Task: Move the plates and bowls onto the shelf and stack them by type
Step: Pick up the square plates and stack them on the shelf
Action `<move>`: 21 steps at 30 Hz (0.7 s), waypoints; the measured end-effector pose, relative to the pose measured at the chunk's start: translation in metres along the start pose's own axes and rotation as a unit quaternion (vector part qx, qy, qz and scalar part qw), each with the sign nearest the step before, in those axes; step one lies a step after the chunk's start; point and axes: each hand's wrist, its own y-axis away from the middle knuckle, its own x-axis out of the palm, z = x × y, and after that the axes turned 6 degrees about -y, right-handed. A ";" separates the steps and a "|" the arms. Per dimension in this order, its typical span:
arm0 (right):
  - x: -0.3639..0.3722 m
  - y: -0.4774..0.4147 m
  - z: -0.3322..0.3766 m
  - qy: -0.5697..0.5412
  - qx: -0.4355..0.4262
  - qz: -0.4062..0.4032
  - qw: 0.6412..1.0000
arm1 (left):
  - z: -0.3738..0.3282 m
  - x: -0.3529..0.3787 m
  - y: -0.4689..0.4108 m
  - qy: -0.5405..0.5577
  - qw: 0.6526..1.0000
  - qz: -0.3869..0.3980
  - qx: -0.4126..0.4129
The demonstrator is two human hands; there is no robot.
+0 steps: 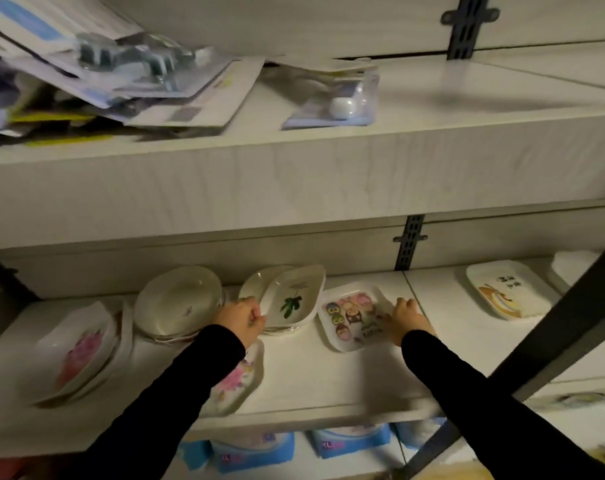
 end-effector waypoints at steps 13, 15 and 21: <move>-0.006 0.012 0.001 -0.014 0.061 0.040 0.997 | 0.022 0.020 -0.055 -0.012 0.997 0.073 -0.024; -0.010 0.024 -0.004 -0.053 0.049 0.014 0.997 | 0.017 0.026 -0.069 -0.027 0.994 0.092 -0.044; -0.019 0.062 -0.014 -0.176 0.037 -0.030 0.983 | 0.006 0.039 -0.090 -0.064 0.984 0.146 -0.080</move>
